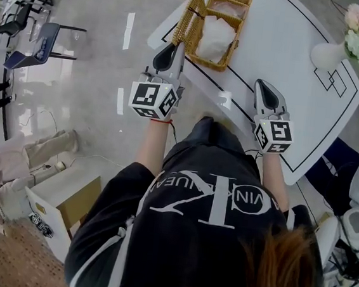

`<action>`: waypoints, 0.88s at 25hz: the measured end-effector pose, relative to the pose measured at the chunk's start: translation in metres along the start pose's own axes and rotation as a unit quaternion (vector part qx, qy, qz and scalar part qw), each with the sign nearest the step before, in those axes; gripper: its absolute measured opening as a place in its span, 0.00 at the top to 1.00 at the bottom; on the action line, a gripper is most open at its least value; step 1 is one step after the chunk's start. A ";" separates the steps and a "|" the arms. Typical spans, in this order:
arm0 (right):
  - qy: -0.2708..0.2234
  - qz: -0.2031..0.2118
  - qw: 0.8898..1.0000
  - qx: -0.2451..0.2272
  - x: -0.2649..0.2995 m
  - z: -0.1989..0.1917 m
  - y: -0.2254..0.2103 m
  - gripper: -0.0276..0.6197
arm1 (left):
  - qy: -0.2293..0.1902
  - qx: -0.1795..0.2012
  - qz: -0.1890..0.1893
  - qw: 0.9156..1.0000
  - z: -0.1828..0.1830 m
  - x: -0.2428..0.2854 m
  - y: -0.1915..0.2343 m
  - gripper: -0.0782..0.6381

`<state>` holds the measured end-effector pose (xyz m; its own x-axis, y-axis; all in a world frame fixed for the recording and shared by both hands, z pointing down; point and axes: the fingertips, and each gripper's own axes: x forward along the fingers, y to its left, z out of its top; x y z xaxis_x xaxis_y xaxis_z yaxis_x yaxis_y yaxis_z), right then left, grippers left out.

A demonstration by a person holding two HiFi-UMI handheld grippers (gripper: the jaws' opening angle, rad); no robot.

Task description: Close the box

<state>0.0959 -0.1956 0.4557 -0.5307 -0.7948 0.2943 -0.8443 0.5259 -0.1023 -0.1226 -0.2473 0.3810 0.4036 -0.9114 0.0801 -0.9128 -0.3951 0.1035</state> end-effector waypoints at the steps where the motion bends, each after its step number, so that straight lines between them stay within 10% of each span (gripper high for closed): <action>1: 0.000 0.001 1.000 0.000 0.001 0.000 0.001 0.96 | 0.002 0.007 -0.003 1.000 0.000 0.001 -0.002 0.83; 22: 0.003 0.006 1.000 0.009 0.003 -0.002 0.006 0.96 | 0.050 0.110 -0.079 0.989 -0.019 0.010 -0.054 0.77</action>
<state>0.0896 -0.1948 0.4582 -0.5406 -0.7863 0.2991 -0.8390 0.5300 -0.1230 -0.0682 -0.2327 0.3953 0.5363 -0.8247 0.1797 -0.8249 -0.5572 -0.0955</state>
